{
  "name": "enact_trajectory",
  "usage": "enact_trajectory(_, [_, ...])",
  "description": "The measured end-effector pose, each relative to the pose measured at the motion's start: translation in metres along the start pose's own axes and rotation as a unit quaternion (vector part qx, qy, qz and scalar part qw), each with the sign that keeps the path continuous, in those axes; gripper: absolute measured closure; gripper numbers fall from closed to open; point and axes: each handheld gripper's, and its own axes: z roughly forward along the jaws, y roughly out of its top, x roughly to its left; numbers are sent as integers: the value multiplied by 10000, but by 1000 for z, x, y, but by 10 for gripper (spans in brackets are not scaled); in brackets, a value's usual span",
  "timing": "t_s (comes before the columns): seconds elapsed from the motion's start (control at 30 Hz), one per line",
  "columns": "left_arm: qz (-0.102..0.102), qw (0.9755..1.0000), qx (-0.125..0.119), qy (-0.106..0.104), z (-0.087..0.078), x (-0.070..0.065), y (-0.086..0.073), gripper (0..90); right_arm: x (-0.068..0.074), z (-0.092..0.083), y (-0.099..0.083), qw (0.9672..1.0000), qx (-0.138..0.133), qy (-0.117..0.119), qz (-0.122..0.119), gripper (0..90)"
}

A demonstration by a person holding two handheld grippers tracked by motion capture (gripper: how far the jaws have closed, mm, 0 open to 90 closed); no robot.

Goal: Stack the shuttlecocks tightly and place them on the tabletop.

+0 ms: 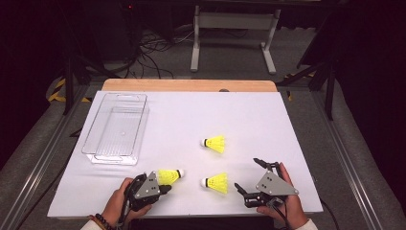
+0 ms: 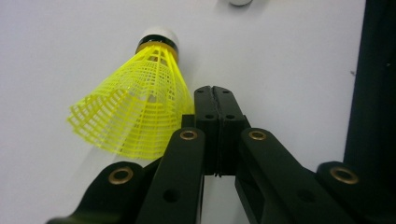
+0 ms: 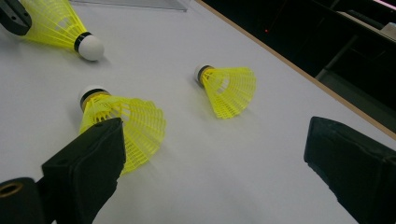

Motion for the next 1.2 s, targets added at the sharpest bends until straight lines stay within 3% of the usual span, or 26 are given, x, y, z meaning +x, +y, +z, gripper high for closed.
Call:
enact_trajectory(0.17, [-80,9997,169,130,0,5,-2,900,0,0,0,10000,15,-5,-10,63])
enact_trajectory(0.6, [-197,9996,-32,180,20,19,18,900,0,2,-1,10000,75,10,-29,63])
enact_trajectory(0.8, [-228,9996,1,164,32,22,26,900,-1,1,-2,10000,93,1,-1,64])
enact_trajectory(1.2, [-562,9979,31,331,48,39,33,888,-1,1,-3,9999,127,-3,-9,64])
